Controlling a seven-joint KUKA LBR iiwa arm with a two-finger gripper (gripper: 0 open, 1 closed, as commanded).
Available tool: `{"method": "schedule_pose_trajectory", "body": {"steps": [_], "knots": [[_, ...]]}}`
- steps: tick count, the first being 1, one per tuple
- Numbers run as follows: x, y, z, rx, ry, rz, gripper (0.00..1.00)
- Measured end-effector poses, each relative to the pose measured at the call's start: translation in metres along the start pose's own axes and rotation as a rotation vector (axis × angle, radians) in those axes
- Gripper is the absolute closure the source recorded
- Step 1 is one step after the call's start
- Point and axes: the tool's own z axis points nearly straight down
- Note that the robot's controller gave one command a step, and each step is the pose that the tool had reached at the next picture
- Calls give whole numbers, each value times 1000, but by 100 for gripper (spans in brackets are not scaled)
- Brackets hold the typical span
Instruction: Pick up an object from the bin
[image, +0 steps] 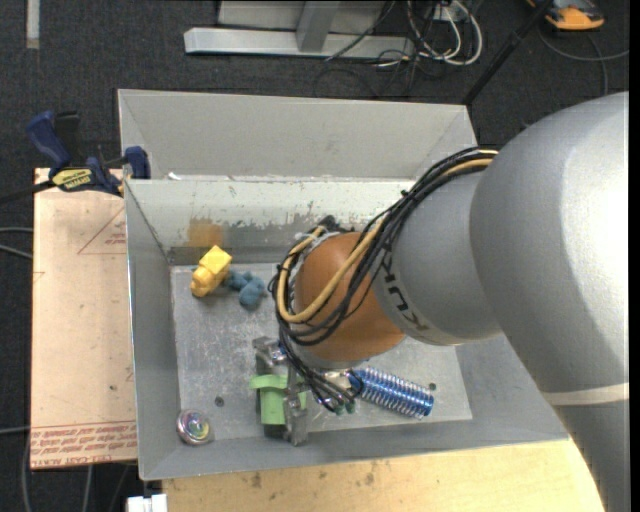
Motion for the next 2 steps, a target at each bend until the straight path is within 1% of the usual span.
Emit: {"method": "schedule_pose_trajectory", "body": {"steps": [1,2], "knots": [[0,-1,-2,0,2,2,100],[-43,-52,-154,2,0,-94,100]]}}
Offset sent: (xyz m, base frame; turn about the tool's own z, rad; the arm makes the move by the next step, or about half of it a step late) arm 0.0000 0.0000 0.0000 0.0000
